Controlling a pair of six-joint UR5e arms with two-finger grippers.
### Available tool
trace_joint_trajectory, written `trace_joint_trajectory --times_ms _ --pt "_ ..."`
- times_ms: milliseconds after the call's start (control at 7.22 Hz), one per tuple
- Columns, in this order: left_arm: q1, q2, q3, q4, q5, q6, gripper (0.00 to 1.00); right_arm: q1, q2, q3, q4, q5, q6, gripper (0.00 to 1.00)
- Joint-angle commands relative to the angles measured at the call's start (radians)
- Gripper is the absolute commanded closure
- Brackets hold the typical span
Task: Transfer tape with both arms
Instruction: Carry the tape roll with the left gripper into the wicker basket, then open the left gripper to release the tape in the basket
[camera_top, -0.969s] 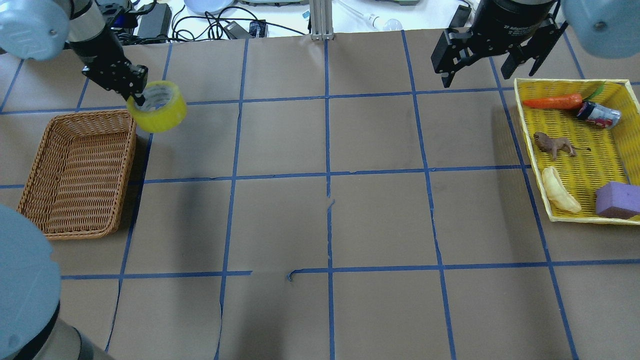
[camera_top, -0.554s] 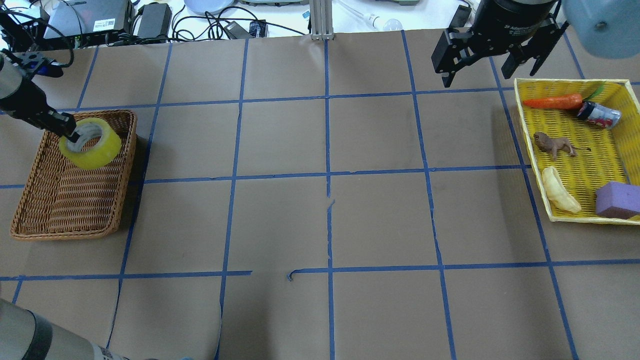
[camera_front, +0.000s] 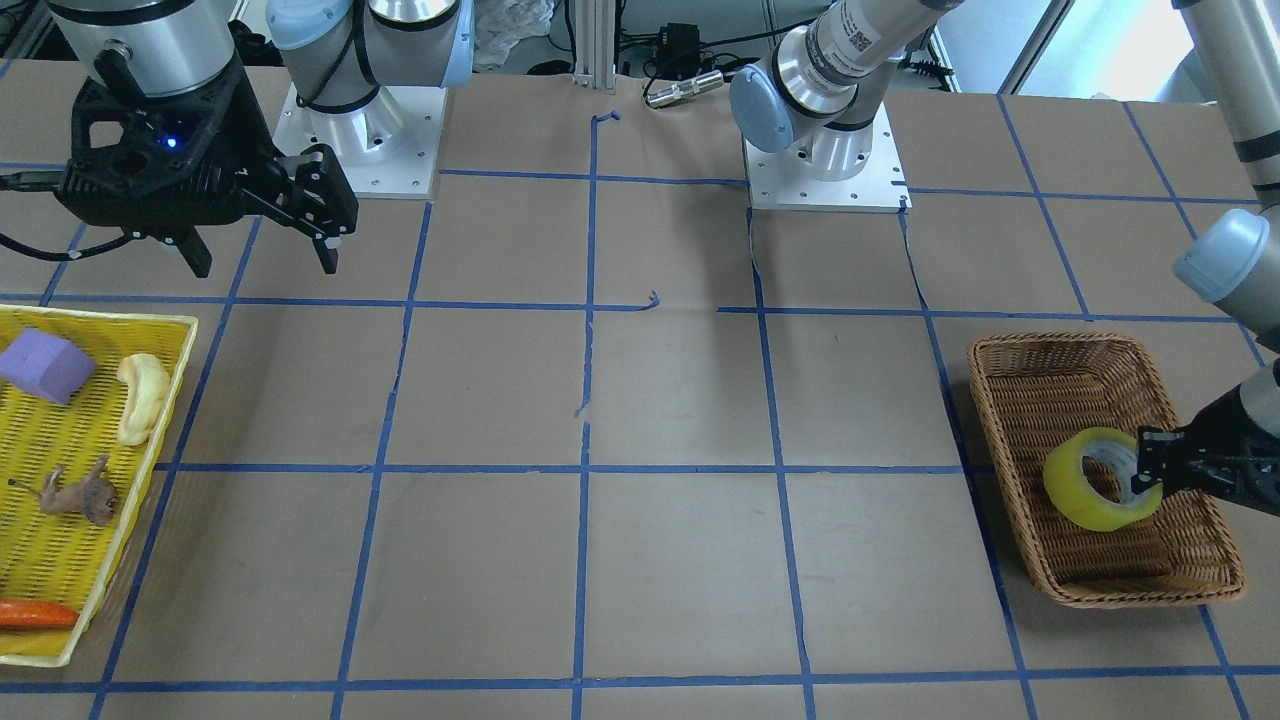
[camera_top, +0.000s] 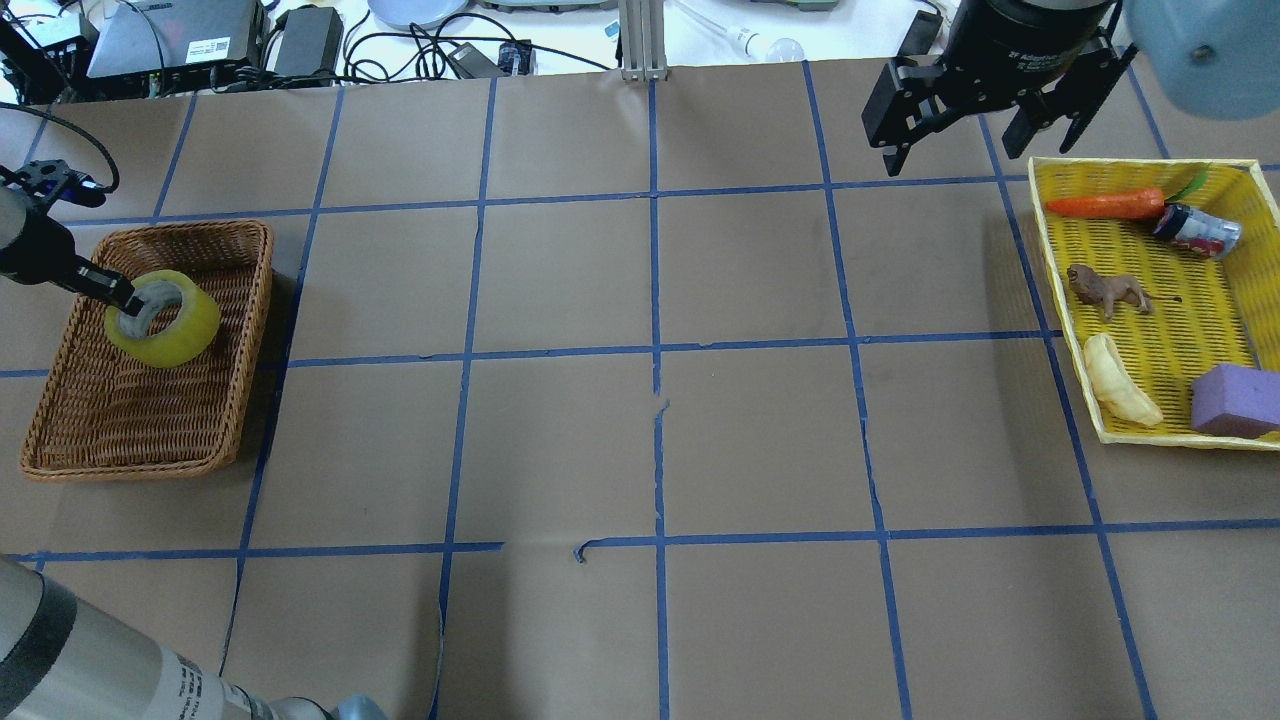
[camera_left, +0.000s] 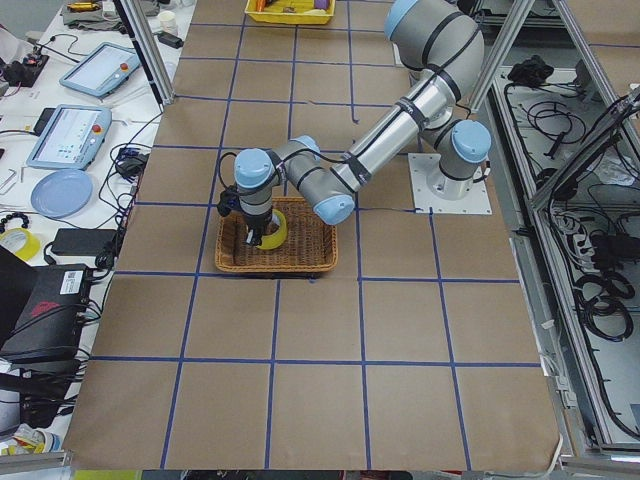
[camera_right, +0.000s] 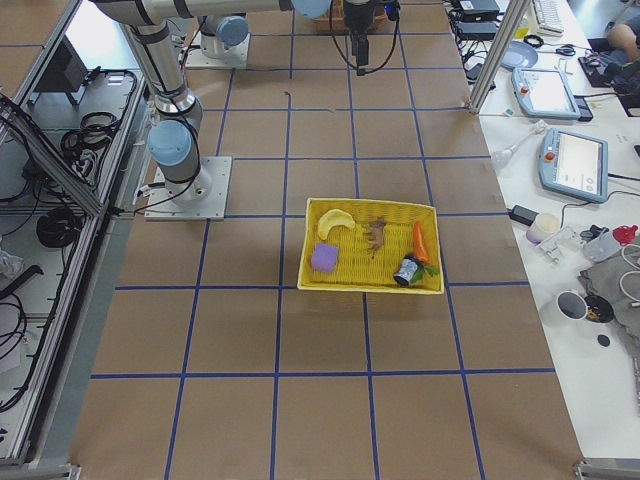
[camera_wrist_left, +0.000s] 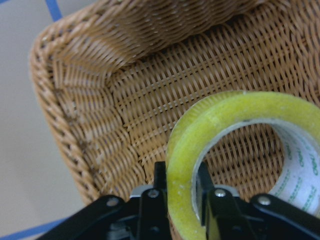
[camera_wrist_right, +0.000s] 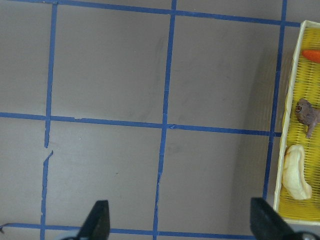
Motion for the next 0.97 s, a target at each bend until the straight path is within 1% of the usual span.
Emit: trace_joint_trajectory --times_ms 0,138,277,415,554,692,831 --pt "0.001 -0.012 -0.006 -0.001 -0.022 -0.001 0.01 0.000 0.001 0.001 0.000 0.002 0.000 0.00" --pt "-0.009 0.020 0.003 -0.015 -0.012 0.001 0.00 0.000 0.001 -0.001 0.000 0.002 0.000 0.00" --pt "-0.054 0.048 0.005 -0.033 -0.013 -0.008 0.00 0.000 0.001 -0.001 0.000 0.002 0.000 0.00" --pt "-0.136 0.113 0.017 -0.093 -0.012 -0.081 0.00 0.000 0.000 -0.001 0.000 0.002 0.000 0.00" --pt "-0.226 0.185 0.045 -0.199 -0.009 -0.126 0.00 0.000 0.000 -0.001 0.000 0.002 0.000 0.00" --pt "-0.302 0.254 0.045 -0.278 -0.016 -0.225 0.00 0.000 -0.003 -0.001 0.000 0.000 0.000 0.00" --pt "-0.375 0.313 0.051 -0.353 -0.009 -0.433 0.00 0.000 -0.003 -0.001 0.000 0.000 0.000 0.00"
